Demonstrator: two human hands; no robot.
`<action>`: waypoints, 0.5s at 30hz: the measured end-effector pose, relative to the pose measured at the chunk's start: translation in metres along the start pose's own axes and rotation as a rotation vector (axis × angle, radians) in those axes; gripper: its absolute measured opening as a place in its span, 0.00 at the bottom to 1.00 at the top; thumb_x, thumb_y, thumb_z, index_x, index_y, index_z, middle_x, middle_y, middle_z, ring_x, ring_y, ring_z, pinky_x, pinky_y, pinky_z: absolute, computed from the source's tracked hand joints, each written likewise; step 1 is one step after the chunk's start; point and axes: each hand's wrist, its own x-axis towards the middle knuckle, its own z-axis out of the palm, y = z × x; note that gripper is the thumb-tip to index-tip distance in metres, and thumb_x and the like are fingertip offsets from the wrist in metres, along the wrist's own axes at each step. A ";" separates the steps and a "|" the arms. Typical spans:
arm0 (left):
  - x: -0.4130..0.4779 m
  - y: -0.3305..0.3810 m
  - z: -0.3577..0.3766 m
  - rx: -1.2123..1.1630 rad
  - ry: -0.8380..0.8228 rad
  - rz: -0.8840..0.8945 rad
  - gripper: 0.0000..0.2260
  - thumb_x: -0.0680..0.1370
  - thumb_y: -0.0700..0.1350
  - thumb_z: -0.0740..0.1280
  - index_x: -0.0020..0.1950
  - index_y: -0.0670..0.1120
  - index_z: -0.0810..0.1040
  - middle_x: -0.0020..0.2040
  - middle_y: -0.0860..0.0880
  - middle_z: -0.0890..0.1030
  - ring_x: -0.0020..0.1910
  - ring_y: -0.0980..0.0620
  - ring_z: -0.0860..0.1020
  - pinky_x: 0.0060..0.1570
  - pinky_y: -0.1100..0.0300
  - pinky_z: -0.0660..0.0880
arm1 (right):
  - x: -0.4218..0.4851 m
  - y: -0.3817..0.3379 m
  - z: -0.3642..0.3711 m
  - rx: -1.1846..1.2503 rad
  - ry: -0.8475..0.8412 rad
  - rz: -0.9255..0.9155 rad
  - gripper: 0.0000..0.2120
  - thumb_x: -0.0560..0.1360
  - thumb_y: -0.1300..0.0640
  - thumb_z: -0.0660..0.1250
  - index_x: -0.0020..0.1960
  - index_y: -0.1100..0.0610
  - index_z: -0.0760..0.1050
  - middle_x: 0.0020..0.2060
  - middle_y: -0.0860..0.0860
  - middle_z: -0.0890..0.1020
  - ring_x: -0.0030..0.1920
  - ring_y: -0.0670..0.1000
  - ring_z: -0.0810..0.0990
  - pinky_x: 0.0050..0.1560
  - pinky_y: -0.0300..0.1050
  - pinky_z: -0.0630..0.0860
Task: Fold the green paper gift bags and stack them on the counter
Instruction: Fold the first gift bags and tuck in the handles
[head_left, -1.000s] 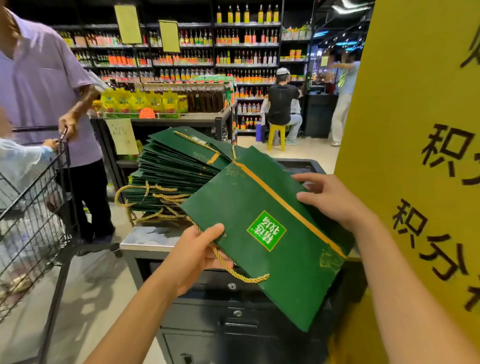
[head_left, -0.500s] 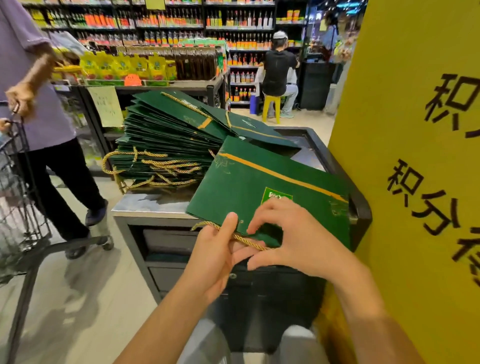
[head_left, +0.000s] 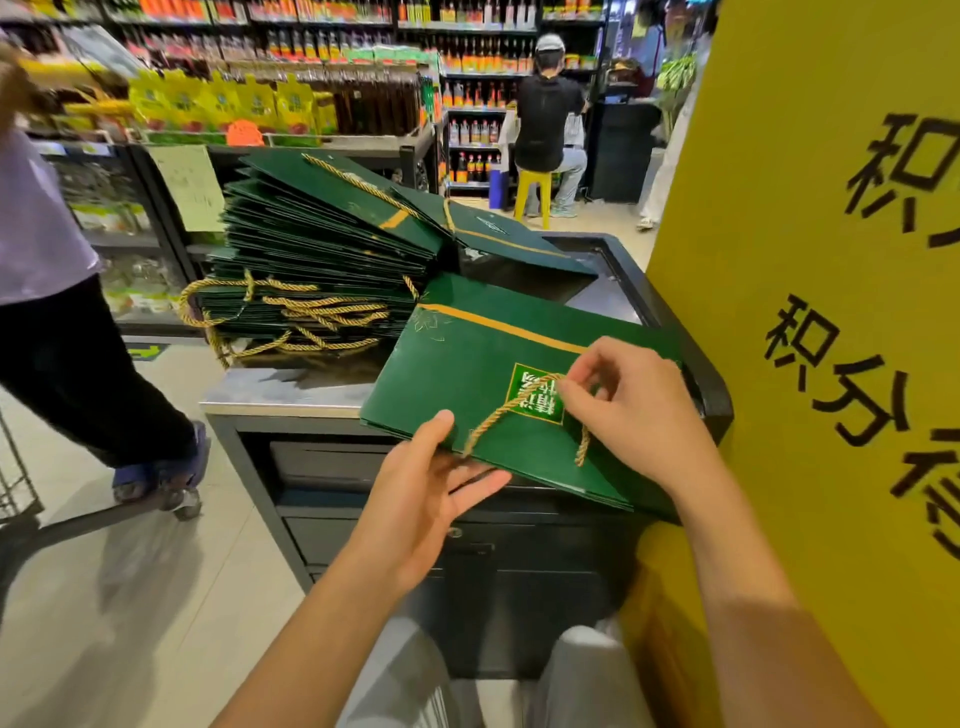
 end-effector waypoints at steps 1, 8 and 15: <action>0.001 0.000 -0.001 0.019 0.010 0.015 0.11 0.85 0.45 0.60 0.63 0.45 0.77 0.54 0.41 0.86 0.53 0.42 0.85 0.51 0.50 0.83 | 0.004 0.002 0.001 -0.039 -0.002 0.023 0.05 0.76 0.52 0.73 0.43 0.50 0.78 0.35 0.43 0.80 0.36 0.43 0.76 0.38 0.38 0.71; 0.003 -0.003 0.002 0.125 0.010 0.065 0.13 0.86 0.43 0.59 0.67 0.40 0.74 0.53 0.39 0.86 0.52 0.43 0.86 0.50 0.53 0.83 | 0.006 0.002 0.016 -0.173 -0.060 -0.071 0.14 0.76 0.54 0.73 0.60 0.47 0.76 0.51 0.45 0.77 0.53 0.49 0.75 0.56 0.50 0.76; 0.004 -0.001 0.003 0.084 0.002 0.065 0.12 0.85 0.43 0.59 0.66 0.39 0.76 0.51 0.37 0.85 0.46 0.47 0.86 0.47 0.54 0.83 | -0.001 -0.006 0.027 -0.088 -0.283 -0.430 0.21 0.78 0.68 0.65 0.59 0.46 0.84 0.63 0.43 0.79 0.65 0.46 0.71 0.67 0.47 0.68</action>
